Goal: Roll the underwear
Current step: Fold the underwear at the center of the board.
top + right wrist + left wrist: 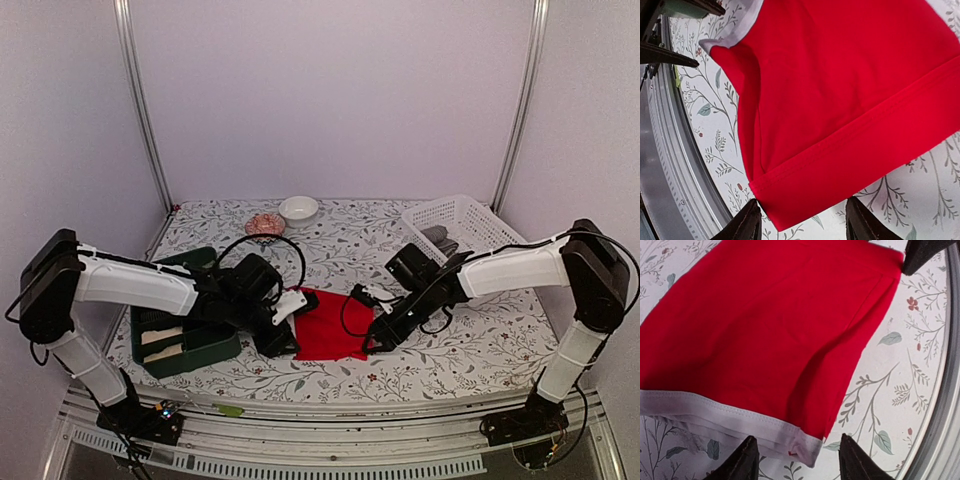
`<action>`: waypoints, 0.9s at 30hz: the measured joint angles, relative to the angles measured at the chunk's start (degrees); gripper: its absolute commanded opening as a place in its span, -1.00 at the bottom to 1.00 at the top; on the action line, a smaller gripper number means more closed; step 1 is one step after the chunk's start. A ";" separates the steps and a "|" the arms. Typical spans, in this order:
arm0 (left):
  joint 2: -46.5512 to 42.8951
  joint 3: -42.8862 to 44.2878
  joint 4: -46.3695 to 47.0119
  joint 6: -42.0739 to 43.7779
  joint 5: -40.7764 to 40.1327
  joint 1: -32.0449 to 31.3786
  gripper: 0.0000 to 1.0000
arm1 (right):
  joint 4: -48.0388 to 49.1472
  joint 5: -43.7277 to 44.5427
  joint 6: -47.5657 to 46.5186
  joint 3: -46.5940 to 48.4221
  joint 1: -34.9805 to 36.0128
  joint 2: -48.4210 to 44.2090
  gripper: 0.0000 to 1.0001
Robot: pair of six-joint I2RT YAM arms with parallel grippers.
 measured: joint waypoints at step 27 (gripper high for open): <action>5.97 3.37 -9.14 2.32 -13.75 -1.55 -0.10 | -5.40 4.17 -1.81 2.58 3.48 1.92 0.54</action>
